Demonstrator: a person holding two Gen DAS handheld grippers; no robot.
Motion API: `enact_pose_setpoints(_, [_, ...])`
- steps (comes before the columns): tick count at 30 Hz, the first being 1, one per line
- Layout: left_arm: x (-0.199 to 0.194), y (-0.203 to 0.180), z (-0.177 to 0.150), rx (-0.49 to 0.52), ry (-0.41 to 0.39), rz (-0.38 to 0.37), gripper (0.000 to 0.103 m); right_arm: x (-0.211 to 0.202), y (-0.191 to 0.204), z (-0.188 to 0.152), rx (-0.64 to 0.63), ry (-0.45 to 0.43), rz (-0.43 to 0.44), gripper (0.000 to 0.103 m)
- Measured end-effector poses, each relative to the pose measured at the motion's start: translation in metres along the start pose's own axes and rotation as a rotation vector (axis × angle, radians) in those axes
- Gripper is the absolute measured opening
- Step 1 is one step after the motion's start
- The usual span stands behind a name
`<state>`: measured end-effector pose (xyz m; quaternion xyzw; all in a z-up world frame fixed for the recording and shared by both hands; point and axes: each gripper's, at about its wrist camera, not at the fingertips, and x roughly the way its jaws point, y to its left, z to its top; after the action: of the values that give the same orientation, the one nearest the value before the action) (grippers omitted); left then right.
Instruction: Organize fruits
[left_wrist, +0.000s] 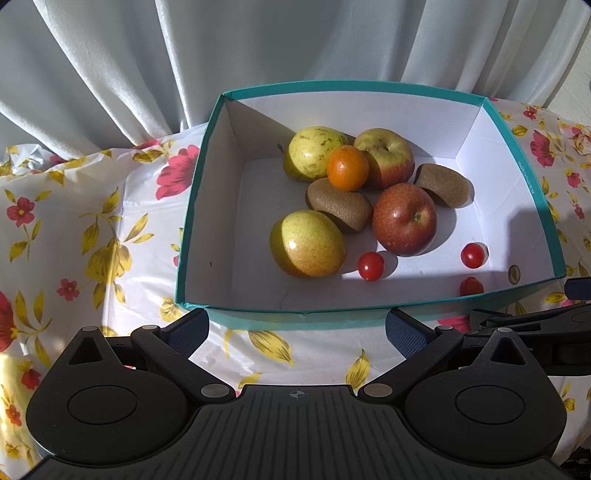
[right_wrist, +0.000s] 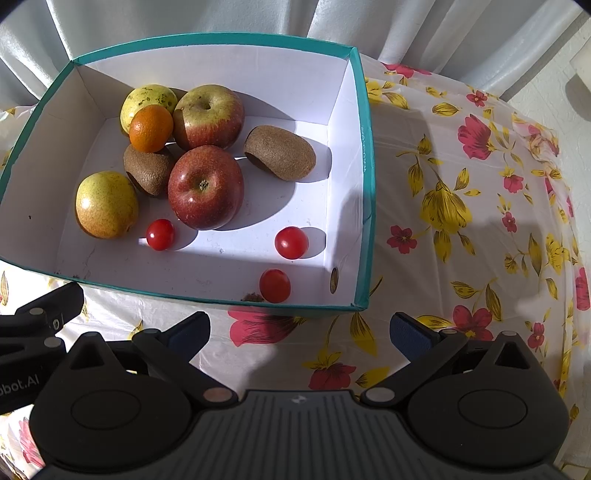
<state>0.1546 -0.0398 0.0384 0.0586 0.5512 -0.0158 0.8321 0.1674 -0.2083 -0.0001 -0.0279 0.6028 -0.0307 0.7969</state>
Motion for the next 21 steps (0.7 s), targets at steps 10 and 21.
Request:
enact_pose_setpoints(10, [0.0001,0.0001,0.0000,0.002,0.002,0.001,0.103,0.0000,0.0001,0.0001,0.002,-0.001,0.001,0.103])
enact_pose_setpoints(21, [0.0008,0.0003,0.0005,0.003,0.004,0.000,0.103,0.0015,-0.0014,-0.0012,0.006,0.004,0.007,0.103])
